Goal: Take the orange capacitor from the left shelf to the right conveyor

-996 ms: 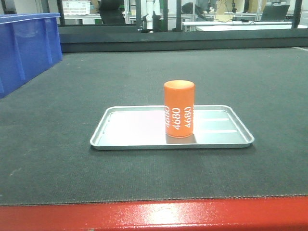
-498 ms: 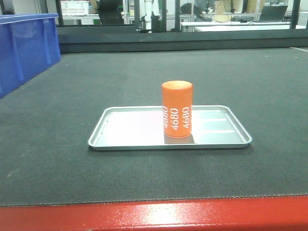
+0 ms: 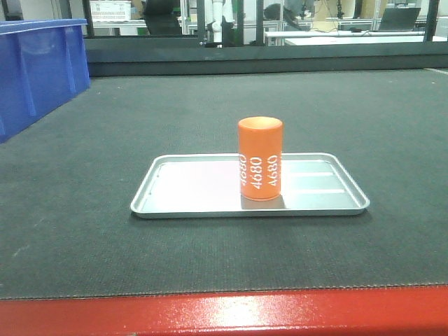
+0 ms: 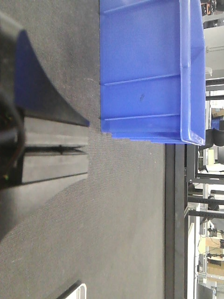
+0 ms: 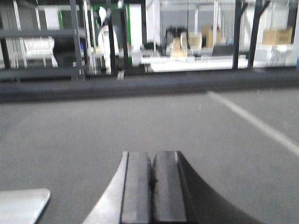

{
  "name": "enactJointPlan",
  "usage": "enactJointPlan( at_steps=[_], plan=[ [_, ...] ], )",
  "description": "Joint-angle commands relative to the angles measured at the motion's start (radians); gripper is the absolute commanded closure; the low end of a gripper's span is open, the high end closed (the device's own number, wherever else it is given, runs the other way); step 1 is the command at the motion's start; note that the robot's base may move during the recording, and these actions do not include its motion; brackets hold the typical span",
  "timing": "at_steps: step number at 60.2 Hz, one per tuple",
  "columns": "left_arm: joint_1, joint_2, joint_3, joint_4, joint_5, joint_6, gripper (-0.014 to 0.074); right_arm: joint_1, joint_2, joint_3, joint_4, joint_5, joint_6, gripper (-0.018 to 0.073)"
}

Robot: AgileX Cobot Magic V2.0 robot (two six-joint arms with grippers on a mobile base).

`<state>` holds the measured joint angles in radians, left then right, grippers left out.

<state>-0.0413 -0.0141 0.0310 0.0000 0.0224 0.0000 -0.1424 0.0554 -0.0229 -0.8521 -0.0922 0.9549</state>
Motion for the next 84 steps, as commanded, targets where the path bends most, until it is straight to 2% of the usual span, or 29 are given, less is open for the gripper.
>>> enactJointPlan(
  at_steps=[1,10,14,17,21,25,28,30,35,40,45,50,57,65,72,84],
  plan=[
    [-0.004,-0.012,-0.006,-0.006,-0.078,0.000,0.0701,-0.007,0.009,-0.007,-0.011,-0.103,0.007,0.0502],
    [-0.004,-0.012,-0.006,-0.006,-0.078,0.000,0.0701,-0.007,0.009,-0.006,0.011,-0.144,0.007,0.0502],
    [-0.004,-0.012,-0.006,-0.006,-0.078,0.000,0.0701,-0.007,0.009,-0.006,0.067,-0.141,0.001,0.0502],
    [-0.004,-0.012,-0.006,-0.006,-0.078,0.000,0.0701,-0.007,0.009,-0.006,0.143,-0.136,-0.044,0.0502],
    [-0.004,-0.012,-0.006,-0.006,-0.078,0.000,0.0701,-0.004,0.010,0.001,0.314,-0.143,-0.202,0.0502],
    [-0.004,-0.012,-0.006,-0.006,-0.078,0.000,0.0701,-0.002,0.010,0.015,0.534,-0.183,-0.397,0.0502],
    [-0.004,-0.012,-0.006,-0.006,-0.078,0.000,0.0701,-0.002,0.010,0.023,0.656,-0.217,-0.542,0.0502],
    [-0.004,-0.012,-0.006,-0.006,-0.078,0.000,0.0701,-0.002,0.008,0.026,0.723,-0.239,-0.618,0.0502],
    [-0.004,-0.012,-0.006,-0.006,-0.078,0.000,0.0701,0.017,-0.021,0.026,0.816,-0.244,-0.755,0.0502],
    [-0.004,-0.012,-0.006,-0.006,-0.078,0.000,0.0701,0.081,-0.064,0.026,0.829,-0.219,-0.819,0.0502],
    [-0.004,-0.012,-0.006,-0.006,-0.078,0.000,0.0701,0.165,-0.079,0.026,0.830,-0.188,-0.821,0.0502],
    [-0.004,-0.012,-0.006,-0.006,-0.078,0.000,0.0701,0.202,-0.079,0.028,0.831,-0.149,-0.833,0.0502],
    [-0.004,-0.012,-0.006,-0.006,-0.078,0.000,0.0701,0.189,-0.087,0.059,0.835,-0.117,-0.834,0.0502],
    [-0.004,-0.012,-0.006,-0.006,-0.078,0.000,0.0701,0.134,-0.087,0.056,0.840,-0.035,-0.834,0.0502],
    [-0.004,-0.012,-0.006,-0.006,-0.078,0.000,0.0701,0.102,-0.087,0.056,0.840,-0.053,-0.834,0.0502],
    [-0.004,-0.012,-0.006,-0.006,-0.078,0.000,0.0701,0.120,-0.087,0.056,0.840,-0.087,-0.834,0.0502]
  ],
)
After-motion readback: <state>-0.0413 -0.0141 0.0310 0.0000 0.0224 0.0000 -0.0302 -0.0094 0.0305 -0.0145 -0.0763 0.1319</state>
